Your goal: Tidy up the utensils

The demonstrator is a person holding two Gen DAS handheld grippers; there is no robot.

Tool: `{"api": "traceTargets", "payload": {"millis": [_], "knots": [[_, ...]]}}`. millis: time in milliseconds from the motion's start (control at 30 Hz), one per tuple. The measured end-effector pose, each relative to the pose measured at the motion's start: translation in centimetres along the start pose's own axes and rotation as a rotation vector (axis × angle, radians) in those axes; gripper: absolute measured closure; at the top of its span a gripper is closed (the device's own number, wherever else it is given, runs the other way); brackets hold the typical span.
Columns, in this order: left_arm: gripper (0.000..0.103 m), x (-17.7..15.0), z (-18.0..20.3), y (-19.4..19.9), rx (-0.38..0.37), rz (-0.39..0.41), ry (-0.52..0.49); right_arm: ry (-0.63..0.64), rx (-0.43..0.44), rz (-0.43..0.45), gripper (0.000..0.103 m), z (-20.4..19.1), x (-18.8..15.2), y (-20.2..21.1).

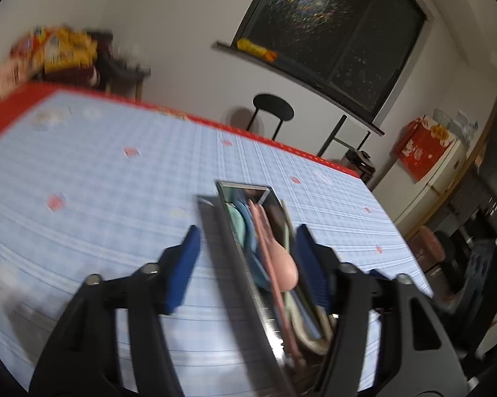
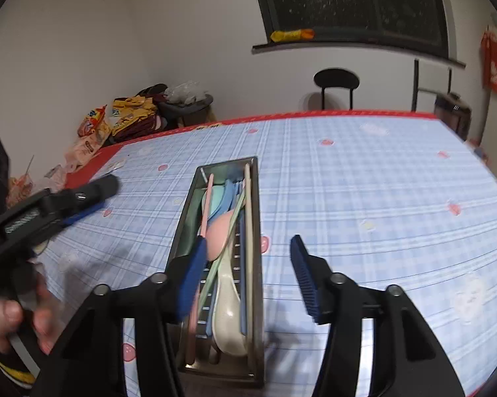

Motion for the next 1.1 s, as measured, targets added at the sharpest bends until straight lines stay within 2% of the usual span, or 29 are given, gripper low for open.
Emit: {"api": "traceTargets", "payload": {"millis": [67, 167, 200, 267, 400, 700, 900, 1100], "knots": [[0.022, 0.3, 0.0, 1.6, 0.021, 0.031, -0.052, 0.031, -0.042, 0.019, 0.029, -0.4, 0.3, 1.1], [0.011, 0.6, 0.1, 4.1, 0.058, 0.085, -0.153, 0.085, -0.098, 0.05, 0.008, -1.0, 0.6, 2.8], [0.01, 0.7, 0.2, 4.7, 0.067, 0.097, -0.176, 0.111, -0.119, 0.067, 0.006, -1.5, 0.7, 3.7], [0.006, 0.8, 0.3, 6.3, 0.093, 0.128, -0.236, 0.148, -0.145, 0.091, 0.006, -2.2, 0.9, 5.1], [0.006, 0.8, 0.4, 9.0, 0.124, 0.16, -0.293, 0.173, -0.191, 0.131, 0.006, -2.9, 1.3, 7.7], [0.006, 0.0, 2.0, 15.1, 0.145, 0.246, -0.421, 0.165, -0.339, 0.257, 0.006, -4.0, 1.1, 14.3], [0.006, -0.5, 3.0, 17.1, 0.114, 0.264, -0.425, 0.145, -0.373, 0.294, 0.006, -4.7, 0.4, 16.9], [0.006, -0.8, 3.7, 17.8, 0.117, 0.267, -0.421, 0.157, -0.408, 0.31, 0.006, -5.1, -0.1, 18.0]]}}
Point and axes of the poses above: each gripper's, at about its wrist camera, not at the fingertips, and y roughly against the way its jaws point, z to its right, x to its top, the point moved 4 cm from there along -y, roughly the way its jaws point
